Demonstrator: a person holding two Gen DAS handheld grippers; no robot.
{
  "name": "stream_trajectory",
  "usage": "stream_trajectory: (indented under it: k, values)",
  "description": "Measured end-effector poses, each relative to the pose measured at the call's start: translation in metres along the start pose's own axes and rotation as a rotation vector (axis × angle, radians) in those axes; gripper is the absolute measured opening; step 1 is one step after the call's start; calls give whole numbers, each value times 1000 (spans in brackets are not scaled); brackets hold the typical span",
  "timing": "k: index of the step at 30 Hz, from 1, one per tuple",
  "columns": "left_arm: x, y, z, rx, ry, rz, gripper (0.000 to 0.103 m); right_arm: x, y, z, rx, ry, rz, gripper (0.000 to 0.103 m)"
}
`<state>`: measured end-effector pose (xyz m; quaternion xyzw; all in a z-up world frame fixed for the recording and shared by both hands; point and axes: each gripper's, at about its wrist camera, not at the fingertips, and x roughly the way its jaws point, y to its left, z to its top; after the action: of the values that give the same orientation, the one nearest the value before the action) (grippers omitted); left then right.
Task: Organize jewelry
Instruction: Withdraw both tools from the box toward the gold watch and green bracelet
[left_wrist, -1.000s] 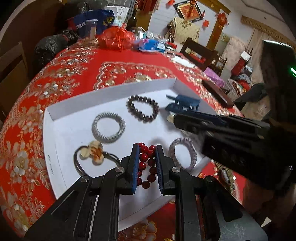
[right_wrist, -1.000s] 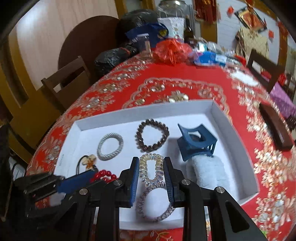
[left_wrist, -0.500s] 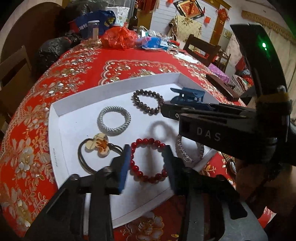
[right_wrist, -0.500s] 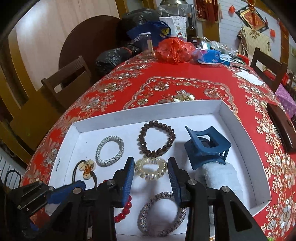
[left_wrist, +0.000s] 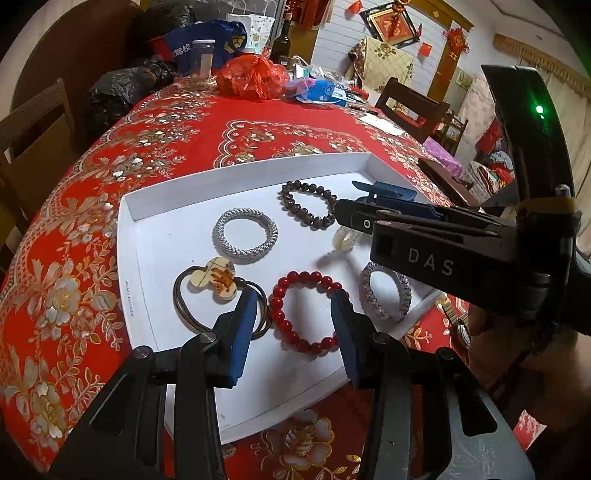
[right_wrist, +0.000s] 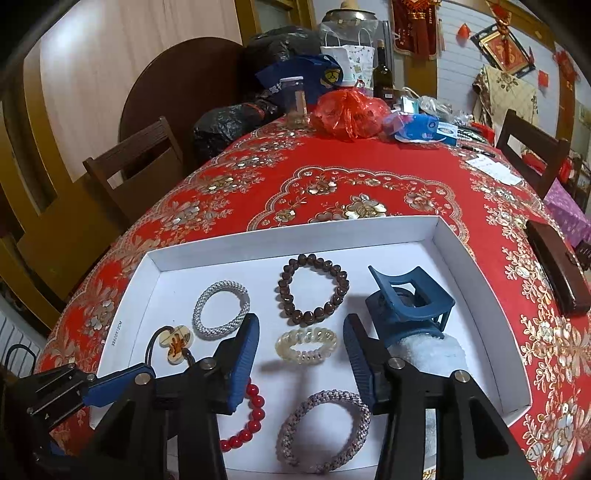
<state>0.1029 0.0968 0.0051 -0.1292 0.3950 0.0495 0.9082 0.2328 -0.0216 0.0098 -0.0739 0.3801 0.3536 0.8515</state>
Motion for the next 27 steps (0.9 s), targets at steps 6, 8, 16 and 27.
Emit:
stream_trajectory:
  k: [6, 8, 16, 27]
  values:
    - [-3, 0, 0, 0, -4, -2, 41, -8, 1, 1, -10, -25, -31, 45]
    - [-5, 0, 0, 0, -9, -2, 41, -18, 3, 2, -10, -63, -65, 46]
    - [-27, -4, 4, -7, -74, 0, 65, -61, -16, -9, 130, -72, -383, 85]
    - [-60, -22, -1, -1, -123, -47, 78, -129, -21, -54, 244, -89, -498, 88]
